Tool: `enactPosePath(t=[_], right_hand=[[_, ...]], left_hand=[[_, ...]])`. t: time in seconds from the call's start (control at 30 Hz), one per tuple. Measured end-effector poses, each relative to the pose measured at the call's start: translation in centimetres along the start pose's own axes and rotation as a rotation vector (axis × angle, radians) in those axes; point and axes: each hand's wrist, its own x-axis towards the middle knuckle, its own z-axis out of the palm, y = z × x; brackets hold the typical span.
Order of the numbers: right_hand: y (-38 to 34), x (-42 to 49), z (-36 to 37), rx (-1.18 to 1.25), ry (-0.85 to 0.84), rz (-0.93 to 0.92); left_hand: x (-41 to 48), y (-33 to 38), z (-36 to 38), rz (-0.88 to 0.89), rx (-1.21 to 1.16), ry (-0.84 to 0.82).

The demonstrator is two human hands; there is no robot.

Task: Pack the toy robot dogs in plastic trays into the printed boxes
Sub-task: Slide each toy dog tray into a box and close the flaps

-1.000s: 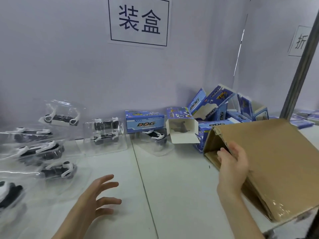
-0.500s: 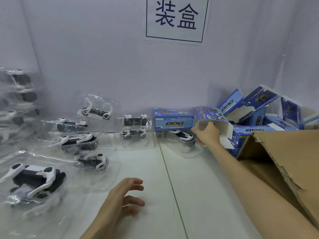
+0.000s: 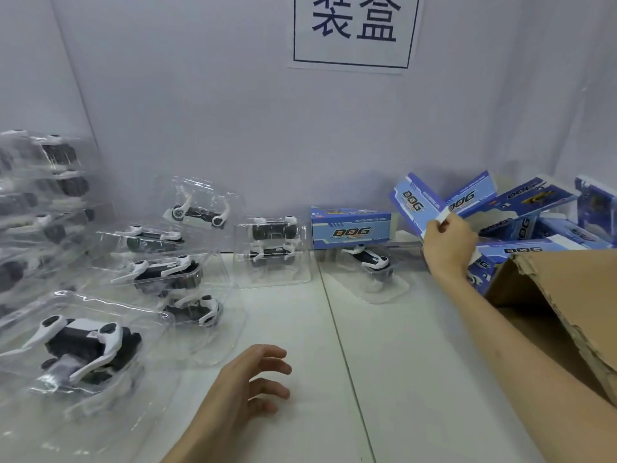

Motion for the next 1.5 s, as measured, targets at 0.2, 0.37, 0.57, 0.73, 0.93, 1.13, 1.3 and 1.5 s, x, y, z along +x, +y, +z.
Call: enactPosePath(t=[0.2, 0.37, 0.57, 0.73, 0.93, 1.13, 1.3, 1.5], right_hand=[[-2.4, -4.6, -4.0, 0.414, 0.021, -0.173], [-2.8, -10.4, -4.9, 0.343, -0.052, -0.379], [-2.8, -17.3, -3.4, 0.348, -0.090, -0.591], [-2.6, -19.3, -3.2, 0.379, -0.301, -0.761], [-2.7, -18.6, -3.2, 0.332, -0.142, -0.802], [-2.1, -17.3, -3.7, 0.250, -0.015, -0.844], [-2.2, -17.3, -3.9, 0.166, -0.087, -0.891], [-3.3, -18.4, -4.0, 0.263, -0.247, -0.869]], left_hand=[[-0.2, 0.0, 0.1, -0.008, -0.038, -0.035], [-0.5, -0.1, 0.9, 0.017, -0.042, -0.115], [-0.8, 0.3, 0.7, 0.121, -0.101, -0.200], [0.3, 2.2, 0.9, 0.101, -0.309, -0.100], [2.1, 3.1, 0.8, 0.003, -0.607, -0.048], [2.8, 2.3, 0.5, -0.012, -0.805, -0.261], [2.4, 2.3, 0.4, 0.101, -0.821, -0.402], [2.0, 2.3, 1.9, 0.095, -0.828, -0.244]])
